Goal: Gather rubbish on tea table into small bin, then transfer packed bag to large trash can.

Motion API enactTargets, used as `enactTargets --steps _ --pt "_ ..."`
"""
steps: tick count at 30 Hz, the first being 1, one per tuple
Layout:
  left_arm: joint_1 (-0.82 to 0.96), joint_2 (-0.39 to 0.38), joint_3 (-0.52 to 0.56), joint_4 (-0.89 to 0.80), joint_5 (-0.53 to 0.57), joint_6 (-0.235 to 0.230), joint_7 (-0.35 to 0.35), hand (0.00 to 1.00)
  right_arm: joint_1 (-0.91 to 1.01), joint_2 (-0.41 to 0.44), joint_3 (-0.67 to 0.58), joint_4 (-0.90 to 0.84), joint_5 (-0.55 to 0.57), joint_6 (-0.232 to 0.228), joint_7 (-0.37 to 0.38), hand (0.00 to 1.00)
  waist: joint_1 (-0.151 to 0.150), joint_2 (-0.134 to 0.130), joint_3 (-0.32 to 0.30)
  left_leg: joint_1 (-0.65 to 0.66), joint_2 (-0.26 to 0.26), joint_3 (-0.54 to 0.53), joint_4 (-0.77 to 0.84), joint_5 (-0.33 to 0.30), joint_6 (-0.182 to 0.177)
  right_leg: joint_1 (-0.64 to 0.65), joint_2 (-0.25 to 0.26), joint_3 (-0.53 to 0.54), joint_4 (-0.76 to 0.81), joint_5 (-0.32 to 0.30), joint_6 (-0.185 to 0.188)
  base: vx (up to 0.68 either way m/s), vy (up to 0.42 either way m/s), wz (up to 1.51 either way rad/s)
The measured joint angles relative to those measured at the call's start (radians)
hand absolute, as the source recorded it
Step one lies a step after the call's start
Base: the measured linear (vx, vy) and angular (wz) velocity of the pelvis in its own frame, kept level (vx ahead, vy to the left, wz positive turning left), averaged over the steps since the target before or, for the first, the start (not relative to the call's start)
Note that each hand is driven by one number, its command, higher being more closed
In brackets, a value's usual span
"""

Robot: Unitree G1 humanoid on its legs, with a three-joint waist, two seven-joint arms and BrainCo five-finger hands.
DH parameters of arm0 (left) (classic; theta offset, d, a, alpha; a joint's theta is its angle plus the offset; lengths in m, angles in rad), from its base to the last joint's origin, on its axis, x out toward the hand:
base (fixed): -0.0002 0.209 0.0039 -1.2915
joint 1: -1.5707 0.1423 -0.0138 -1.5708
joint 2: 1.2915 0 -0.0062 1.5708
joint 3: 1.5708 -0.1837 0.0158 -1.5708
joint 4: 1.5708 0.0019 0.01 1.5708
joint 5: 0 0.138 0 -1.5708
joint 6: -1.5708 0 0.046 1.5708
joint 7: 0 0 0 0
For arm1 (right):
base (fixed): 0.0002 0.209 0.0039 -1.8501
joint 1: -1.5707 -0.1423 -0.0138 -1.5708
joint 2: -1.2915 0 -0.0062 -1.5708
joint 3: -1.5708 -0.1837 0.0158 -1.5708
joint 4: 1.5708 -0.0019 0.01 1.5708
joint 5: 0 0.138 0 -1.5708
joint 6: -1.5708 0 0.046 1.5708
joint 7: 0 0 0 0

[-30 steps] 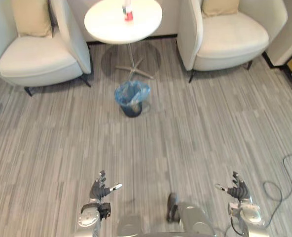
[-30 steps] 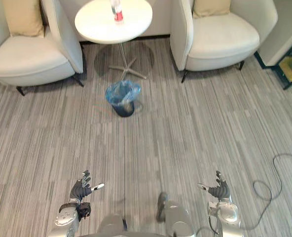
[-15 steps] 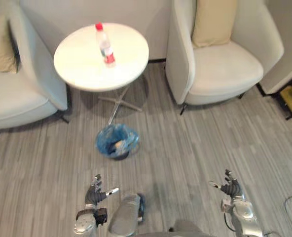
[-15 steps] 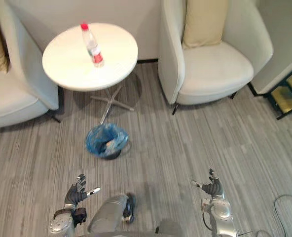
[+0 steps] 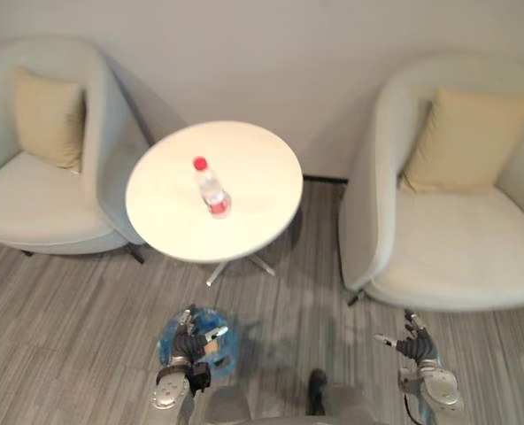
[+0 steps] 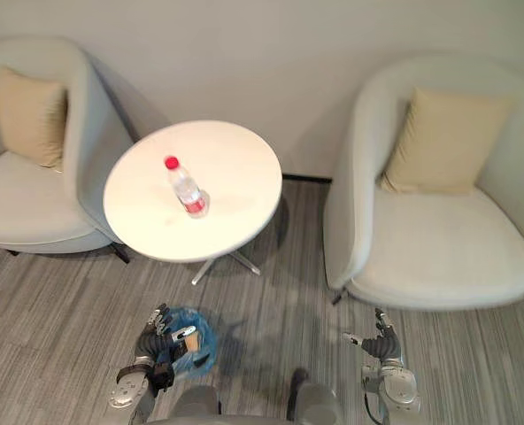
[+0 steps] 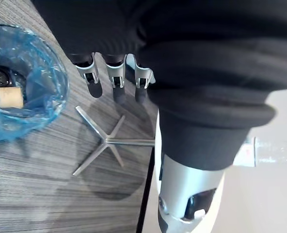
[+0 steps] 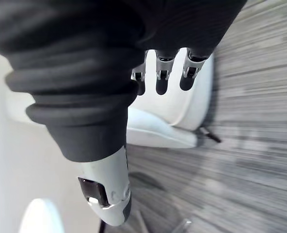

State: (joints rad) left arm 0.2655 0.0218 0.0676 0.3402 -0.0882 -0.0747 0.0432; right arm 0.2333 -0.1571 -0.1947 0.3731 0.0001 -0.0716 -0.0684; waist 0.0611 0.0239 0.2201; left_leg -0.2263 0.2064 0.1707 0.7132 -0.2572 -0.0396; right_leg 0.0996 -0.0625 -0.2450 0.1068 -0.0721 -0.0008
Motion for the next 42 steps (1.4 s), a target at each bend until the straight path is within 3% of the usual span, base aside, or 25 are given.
enactTargets --steps 1,2,3,5,6,8,10,11,12,15,17,18,21,22,25,31,39,42 --pt "0.000 -0.001 -0.001 0.001 0.001 0.000 0.000 0.00 -0.001 -0.002 -0.003 0.012 0.001 0.002 -0.001 0.00 0.004 0.006 0.000 -0.028 -0.014 0.046 -0.095 0.008 -0.003 0.017 -0.005 -0.019 -0.007 -0.031 0.021 0.29 0.038 0.54" --pt "0.002 -0.008 -0.010 0.007 0.003 0.001 0.001 0.00 0.000 -0.011 -0.026 0.028 0.002 0.005 0.000 0.00 0.004 0.048 -0.005 -0.034 -0.020 0.092 -0.258 0.126 0.007 0.037 0.022 -0.042 -0.003 -0.053 0.042 0.29 0.068 0.48" --pt "0.013 -0.003 -0.013 0.009 0.003 0.000 0.000 0.00 -0.004 0.001 -0.040 0.046 0.002 0.006 -0.002 0.00 0.006 0.062 -0.006 -0.036 -0.020 0.104 -0.275 0.163 0.074 0.046 0.037 -0.041 0.011 -0.075 0.053 0.33 0.073 0.43" --pt "0.025 0.026 0.004 0.019 0.008 0.001 0.001 0.00 -0.008 0.037 -0.037 0.062 0.002 0.012 -0.008 0.00 0.006 -0.008 -0.006 0.002 -0.094 0.100 -0.324 0.156 0.079 0.048 -0.029 -0.031 0.053 -0.132 0.075 0.25 0.041 0.42" --pt "0.028 0.027 0.004 0.021 0.012 0.002 0.001 0.00 -0.010 0.034 -0.039 0.062 0.001 0.013 -0.010 0.00 0.008 -0.021 -0.006 0.008 -0.111 0.105 -0.336 0.139 0.084 0.032 -0.052 -0.026 0.098 -0.153 0.079 0.19 0.036 0.32" --pt "0.038 0.024 0.002 0.028 0.013 0.006 0.001 0.00 -0.030 0.028 -0.038 0.062 -0.010 0.014 -0.014 0.00 0.004 -0.024 -0.003 0.040 -0.131 0.104 -0.355 0.107 0.082 -0.025 -0.088 -0.001 0.276 -0.166 0.087 0.19 0.061 0.09" --pt "0.045 0.040 -0.004 0.039 0.014 0.006 0.002 0.00 -0.044 0.031 -0.029 0.052 -0.014 0.014 -0.014 0.00 -0.007 -0.032 0.002 0.096 -0.149 0.090 -0.380 0.097 0.093 -0.127 -0.126 0.046 0.546 -0.118 0.129 0.21 0.071 0.27" --pt "0.045 0.054 -0.009 0.042 0.014 0.006 0.003 0.00 -0.041 0.033 -0.023 0.041 -0.021 0.014 -0.014 0.00 -0.022 -0.034 0.005 0.116 -0.154 0.065 -0.382 0.089 0.096 -0.158 -0.123 0.083 0.627 -0.128 0.138 0.22 0.023 0.63" --pt "0.041 0.065 -0.013 0.041 0.018 0.006 0.003 0.00 -0.036 0.033 -0.009 0.013 -0.034 0.014 -0.014 0.00 -0.035 -0.040 0.003 0.138 -0.157 0.038 -0.387 0.083 0.097 -0.189 -0.099 0.138 0.645 -0.167 0.124 0.26 0.000 0.76" --pt "0.029 0.089 -0.015 0.043 0.021 0.005 0.005 0.00 -0.024 0.032 0.030 -0.104 -0.052 0.000 -0.012 0.00 -0.050 -0.051 -0.004 0.162 -0.159 -0.001 -0.409 0.087 0.076 -0.269 -0.024 0.251 0.467 -0.197 0.102 0.26 -0.091 0.55" --pt "0.011 0.105 -0.018 0.058 0.024 -0.002 0.003 0.00 -0.015 0.032 0.037 -0.153 -0.058 -0.017 -0.010 0.00 -0.051 -0.076 -0.013 0.159 -0.186 -0.040 -0.391 0.082 0.066 -0.266 -0.016 0.279 0.255 -0.109 0.069 0.27 -0.162 0.78" --pt "-0.017 0.087 -0.029 0.101 0.027 0.000 0.002 0.00 -0.013 0.013 0.040 -0.162 -0.073 -0.027 -0.004 0.00 -0.053 -0.060 -0.014 0.166 -0.183 -0.085 -0.382 0.072 0.052 -0.239 -0.015 0.260 0.213 -0.032 0.066 0.25 -0.137 0.56" --pt "0.010 0.062 -0.035 0.102 0.035 -0.010 -0.001 0.00 -0.055 -0.044 0.117 -0.182 -0.131 -0.043 0.033 0.00 -0.039 0.000 -0.034 0.170 -0.138 -0.089 -0.428 0.072 0.028 -0.189 0.028 0.247 0.087 0.015 0.047 0.21 -0.116 0.09" --pt "0.014 0.060 -0.036 0.102 0.043 -0.012 -0.005 0.00 -0.064 -0.050 0.136 -0.195 -0.135 -0.050 0.050 0.00 -0.039 0.008 -0.037 0.172 -0.134 -0.092 -0.452 0.081 0.016 -0.185 0.035 0.244 0.059 0.026 0.044 0.14 -0.099 0.00" --pt "0.029 0.060 -0.048 0.110 0.045 -0.012 -0.024 0.00 -0.071 -0.052 0.169 -0.202 -0.170 -0.073 0.075 0.00 -0.041 0.012 -0.036 0.223 -0.134 -0.111 -0.503 0.091 0.001 -0.128 0.043 0.226 0.014 0.031 0.038 0.11 -0.059 0.13" --pt "0.027 0.060 -0.079 0.152 0.054 -0.023 -0.024 0.00 -0.124 -0.080 0.240 -0.201 -0.208 -0.081 0.067 0.00 -0.036 0.023 -0.036 0.213 -0.154 -0.163 -0.542 0.126 0.007 -0.104 0.022 0.172 -0.042 0.050 0.041 0.02 -0.007 0.29" --pt "0.030 0.062 -0.085 0.165 0.053 -0.034 -0.019 0.00 -0.295 -0.077 0.254 -0.140 -0.239 -0.085 -0.024 0.00 0.011 0.049 -0.014 0.176 -0.183 -0.243 -0.584 0.194 0.008 -0.106 -0.001 0.099 -0.076 0.084 0.041 -0.09 -0.012 0.33" --pt "0.029 0.062 -0.085 0.170 0.053 -0.047 -0.015 0.00 -0.350 -0.075 0.255 -0.123 -0.239 -0.098 -0.066 0.00 0.011 0.056 0.003 0.160 -0.191 -0.277 -0.613 0.225 0.000 -0.120 -0.010 0.064 -0.076 0.088 0.041 -0.13 -0.013 0.34"
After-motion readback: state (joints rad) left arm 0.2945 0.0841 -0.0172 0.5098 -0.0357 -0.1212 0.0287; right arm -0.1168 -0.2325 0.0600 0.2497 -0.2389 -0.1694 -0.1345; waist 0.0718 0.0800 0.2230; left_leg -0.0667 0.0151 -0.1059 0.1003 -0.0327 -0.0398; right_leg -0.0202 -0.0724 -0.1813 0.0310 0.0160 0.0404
